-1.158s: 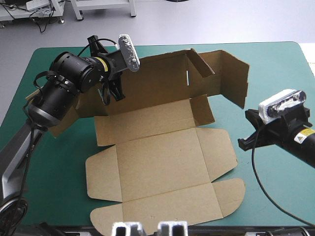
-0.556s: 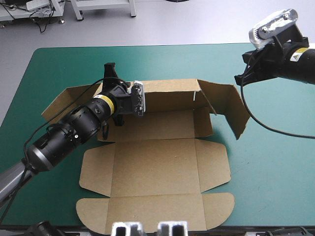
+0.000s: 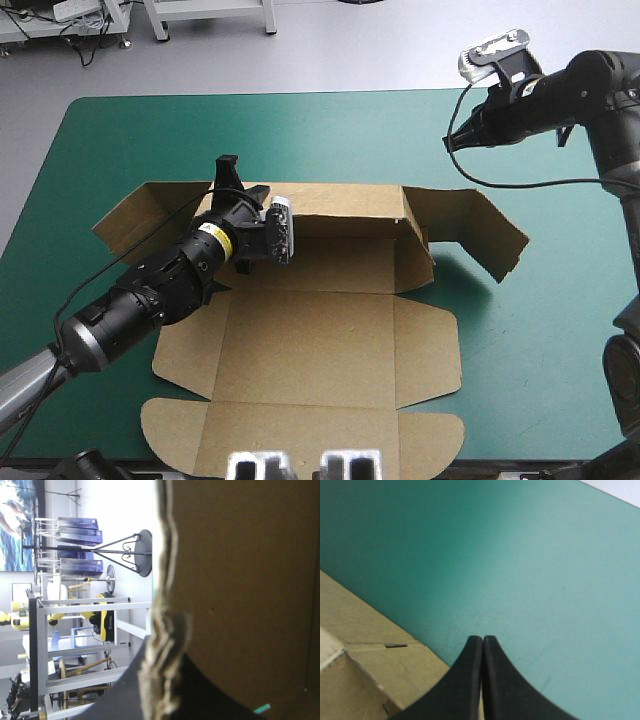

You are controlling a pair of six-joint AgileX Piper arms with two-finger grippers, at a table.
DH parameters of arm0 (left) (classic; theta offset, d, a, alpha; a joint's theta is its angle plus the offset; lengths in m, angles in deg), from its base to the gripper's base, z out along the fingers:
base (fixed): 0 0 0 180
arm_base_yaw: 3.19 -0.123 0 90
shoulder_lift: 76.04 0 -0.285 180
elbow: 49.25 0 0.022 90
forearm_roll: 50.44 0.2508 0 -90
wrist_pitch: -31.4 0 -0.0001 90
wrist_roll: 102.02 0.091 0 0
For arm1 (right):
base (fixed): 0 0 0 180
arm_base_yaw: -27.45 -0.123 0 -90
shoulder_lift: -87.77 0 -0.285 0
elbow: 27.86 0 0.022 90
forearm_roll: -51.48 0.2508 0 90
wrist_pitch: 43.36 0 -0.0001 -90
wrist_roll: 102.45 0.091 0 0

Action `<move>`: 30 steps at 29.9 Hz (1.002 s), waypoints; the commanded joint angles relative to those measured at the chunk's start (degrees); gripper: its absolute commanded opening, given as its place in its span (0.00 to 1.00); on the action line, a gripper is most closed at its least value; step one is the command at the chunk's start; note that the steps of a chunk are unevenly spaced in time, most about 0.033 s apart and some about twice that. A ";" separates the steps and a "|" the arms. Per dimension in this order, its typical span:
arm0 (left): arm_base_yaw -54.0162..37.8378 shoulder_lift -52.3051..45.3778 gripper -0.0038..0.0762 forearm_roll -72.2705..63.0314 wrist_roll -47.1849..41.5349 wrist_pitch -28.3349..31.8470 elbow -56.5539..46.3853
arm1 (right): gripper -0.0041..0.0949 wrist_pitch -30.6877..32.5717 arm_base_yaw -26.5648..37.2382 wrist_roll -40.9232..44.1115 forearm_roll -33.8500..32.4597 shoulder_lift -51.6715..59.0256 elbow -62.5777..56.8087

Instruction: Fold the box

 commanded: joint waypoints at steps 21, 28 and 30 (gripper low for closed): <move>0.27 3.07 0.03 27.09 -24.99 -4.25 1.42 | 0.02 2.04 0.35 1.79 12.08 -10.32 1.16; 0.27 3.07 0.03 27.91 -26.53 -6.48 1.42 | 0.02 2.14 0.35 0.63 14.05 -10.19 -3.49; 0.27 3.18 0.03 27.91 -26.96 -6.59 1.42 | 0.02 2.14 0.35 -0.28 14.20 -9.63 -5.90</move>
